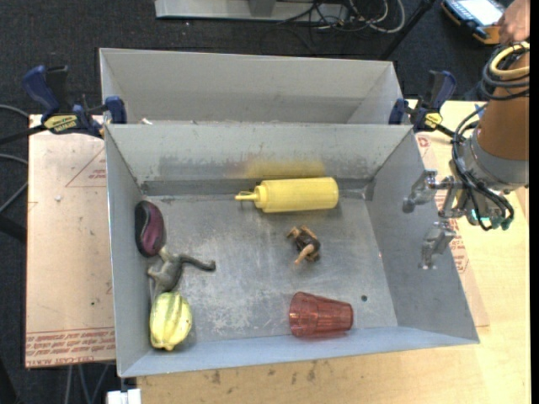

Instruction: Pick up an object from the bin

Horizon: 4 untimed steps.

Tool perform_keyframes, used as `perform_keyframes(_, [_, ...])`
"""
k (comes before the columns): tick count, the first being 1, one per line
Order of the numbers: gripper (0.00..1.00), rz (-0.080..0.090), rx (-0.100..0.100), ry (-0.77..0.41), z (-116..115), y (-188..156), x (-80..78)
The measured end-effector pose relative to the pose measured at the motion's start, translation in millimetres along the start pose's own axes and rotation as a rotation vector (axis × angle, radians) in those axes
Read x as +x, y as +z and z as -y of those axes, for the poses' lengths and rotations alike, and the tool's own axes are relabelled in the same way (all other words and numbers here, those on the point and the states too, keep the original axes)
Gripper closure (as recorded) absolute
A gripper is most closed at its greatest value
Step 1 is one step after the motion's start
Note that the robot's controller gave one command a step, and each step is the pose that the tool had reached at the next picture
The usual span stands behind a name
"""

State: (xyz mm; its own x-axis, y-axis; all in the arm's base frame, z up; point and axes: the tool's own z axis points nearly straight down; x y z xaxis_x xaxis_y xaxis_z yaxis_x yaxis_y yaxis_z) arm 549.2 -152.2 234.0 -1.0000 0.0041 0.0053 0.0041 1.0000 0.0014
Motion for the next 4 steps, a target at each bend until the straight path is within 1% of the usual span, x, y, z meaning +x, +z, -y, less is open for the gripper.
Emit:
perform_keyframes(1, [0.00, 0.003, 0.001, -0.001, -0.2, -2.1, -0.5])
perform_keyframes(2, [0.00, 0.008, 0.002, -0.142, -2.2, -3.0, 8.3])
perform_keyframes(3, [1.00, 0.007, 0.001, -0.117, -20.5, 111.8, -21.6])
perform_keyframes(4, [0.00, 0.007, 0.001, -0.117, -20.5, 111.7, -21.7])
